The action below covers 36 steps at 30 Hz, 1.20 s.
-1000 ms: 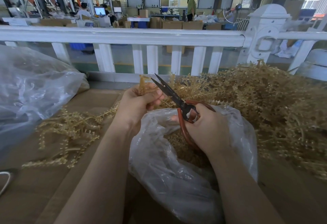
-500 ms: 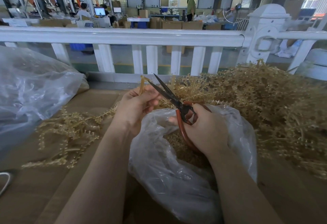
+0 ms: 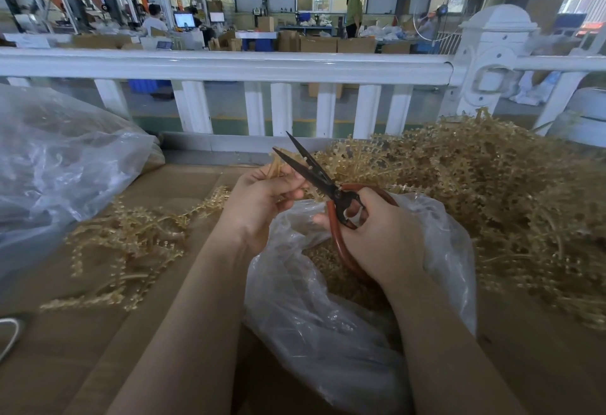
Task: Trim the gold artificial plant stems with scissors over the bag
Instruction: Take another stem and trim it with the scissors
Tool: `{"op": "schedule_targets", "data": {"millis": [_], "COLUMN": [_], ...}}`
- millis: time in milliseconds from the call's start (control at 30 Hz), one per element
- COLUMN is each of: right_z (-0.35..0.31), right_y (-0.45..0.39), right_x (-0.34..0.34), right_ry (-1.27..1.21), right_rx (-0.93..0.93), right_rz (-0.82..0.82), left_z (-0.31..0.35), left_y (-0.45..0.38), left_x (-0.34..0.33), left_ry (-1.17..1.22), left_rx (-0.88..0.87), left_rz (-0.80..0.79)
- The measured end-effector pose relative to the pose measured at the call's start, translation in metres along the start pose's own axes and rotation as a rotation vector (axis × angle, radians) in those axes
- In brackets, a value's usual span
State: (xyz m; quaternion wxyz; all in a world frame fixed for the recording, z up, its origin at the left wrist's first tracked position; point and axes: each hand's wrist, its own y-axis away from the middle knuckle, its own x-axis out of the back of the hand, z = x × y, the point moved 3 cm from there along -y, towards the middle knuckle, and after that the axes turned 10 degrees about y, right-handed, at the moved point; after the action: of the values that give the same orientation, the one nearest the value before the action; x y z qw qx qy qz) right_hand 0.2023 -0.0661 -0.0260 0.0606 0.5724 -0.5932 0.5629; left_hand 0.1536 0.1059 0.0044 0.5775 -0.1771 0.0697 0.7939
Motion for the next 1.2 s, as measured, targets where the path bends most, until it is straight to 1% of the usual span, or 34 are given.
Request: {"op": "schedule_targets", "data": {"millis": [133,400,667,800,1200], "right_z": [-0.001,-0.0004,0.0012,0.0016,-0.0023], "right_y": [0.0006,0.0006,0.0016,0.0021,0.0033], "right_x": [0.0017,0.0004,-0.0029,-0.0042,-0.0016], "right_ry": [0.016,-0.008,-0.017,-0.05,-0.086], "right_rx": [-0.006,-0.003,-0.013,-0.025,-0.012], "right_rz": [0.042,0.063,0.023,-0.019,-0.017], "left_z": [0.0005,0.0038,0.0047,0.0042,0.0049], "left_y": [-0.0001,0.0022,0.0005,-0.0002,0.0016], "left_x": [-0.0003,-0.0014,0.0001,0.0009,-0.0013], "left_ry": [0.013,0.016,-0.079,-0.071,-0.042], "left_rx": [0.004,-0.017,-0.049,-0.042,-0.057], "left_rz": [0.005,-0.031,-0.072,-0.076,-0.103]}}
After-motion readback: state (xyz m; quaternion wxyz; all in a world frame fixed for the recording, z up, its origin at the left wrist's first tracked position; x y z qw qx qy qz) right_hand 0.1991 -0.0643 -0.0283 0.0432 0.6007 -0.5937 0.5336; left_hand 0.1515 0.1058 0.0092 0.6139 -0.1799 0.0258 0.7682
